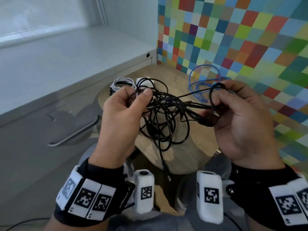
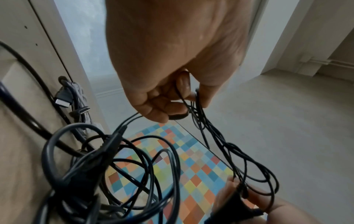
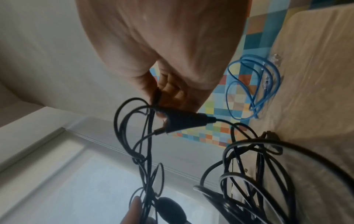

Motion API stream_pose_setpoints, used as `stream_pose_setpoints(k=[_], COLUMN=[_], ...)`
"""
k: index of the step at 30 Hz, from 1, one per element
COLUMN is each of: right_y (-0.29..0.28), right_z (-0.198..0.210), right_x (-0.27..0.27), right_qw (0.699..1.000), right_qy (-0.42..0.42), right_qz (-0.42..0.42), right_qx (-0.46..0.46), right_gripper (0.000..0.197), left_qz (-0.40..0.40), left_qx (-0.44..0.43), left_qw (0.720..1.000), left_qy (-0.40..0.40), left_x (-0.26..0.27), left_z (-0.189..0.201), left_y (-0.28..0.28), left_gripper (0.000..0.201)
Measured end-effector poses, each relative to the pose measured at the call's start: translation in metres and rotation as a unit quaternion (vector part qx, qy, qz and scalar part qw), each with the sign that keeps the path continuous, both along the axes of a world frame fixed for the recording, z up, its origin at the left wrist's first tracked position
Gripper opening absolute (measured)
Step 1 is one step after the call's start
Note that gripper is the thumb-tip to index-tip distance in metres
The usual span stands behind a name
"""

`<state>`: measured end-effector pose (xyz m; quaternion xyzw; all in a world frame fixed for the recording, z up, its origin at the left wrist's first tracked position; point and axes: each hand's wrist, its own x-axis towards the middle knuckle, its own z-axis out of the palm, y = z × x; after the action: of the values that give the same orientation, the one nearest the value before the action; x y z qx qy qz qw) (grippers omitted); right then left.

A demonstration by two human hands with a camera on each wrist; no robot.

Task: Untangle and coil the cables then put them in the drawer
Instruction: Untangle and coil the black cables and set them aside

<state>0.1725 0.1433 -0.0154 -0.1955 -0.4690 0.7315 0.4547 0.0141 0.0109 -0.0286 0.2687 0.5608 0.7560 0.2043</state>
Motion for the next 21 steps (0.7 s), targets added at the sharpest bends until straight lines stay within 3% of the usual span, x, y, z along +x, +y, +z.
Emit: stream_pose_setpoints(k=[3,6,8,11,14,16,19,21], right_y=[-0.005,-0.01,-0.015,-0.021,-0.025,-0.024,-0.024,-0.024], right_z=[0.002,0.005,0.004,-0.001,-0.004,-0.004,-0.005,-0.003], right_x=[0.0,0.0,-0.002,-0.005,-0.007,-0.008,-0.007,-0.005], right_qw=[0.999,0.996,0.995,0.987,0.977,0.98,0.988,0.981], right_qy=[0.0,-0.018,-0.033,-0.064,-0.073,-0.065,-0.052,-0.088], right_qz=[0.051,0.082,0.091,0.095,0.091,0.08,0.083,0.078], right_qx=[0.004,0.021,0.039,0.114,0.178,0.171,0.122,0.152], right_gripper=[0.029,0.036,0.038,0.04,0.032,0.025,0.023,0.026], left_qz=[0.02,0.031,0.057,0.012,-0.047,-0.066,-0.092,-0.089], left_qx=[-0.02,-0.085,-0.095,-0.07,-0.135,-0.168,-0.172,-0.15], left_qw=[0.999,0.992,0.982,0.964,0.94,0.925,0.919,0.928], left_qy=[0.027,0.084,0.154,0.258,0.309,0.333,0.344,0.331], left_x=[0.001,0.002,0.006,0.013,0.015,0.013,0.012,0.014], left_z=[-0.001,-0.001,0.004,0.012,0.014,0.014,0.012,0.012], left_y=[0.001,-0.001,-0.004,-0.005,-0.005,-0.006,-0.009,-0.008], left_gripper=[0.014,0.055,0.065,0.045,0.03,0.007,0.018,0.016])
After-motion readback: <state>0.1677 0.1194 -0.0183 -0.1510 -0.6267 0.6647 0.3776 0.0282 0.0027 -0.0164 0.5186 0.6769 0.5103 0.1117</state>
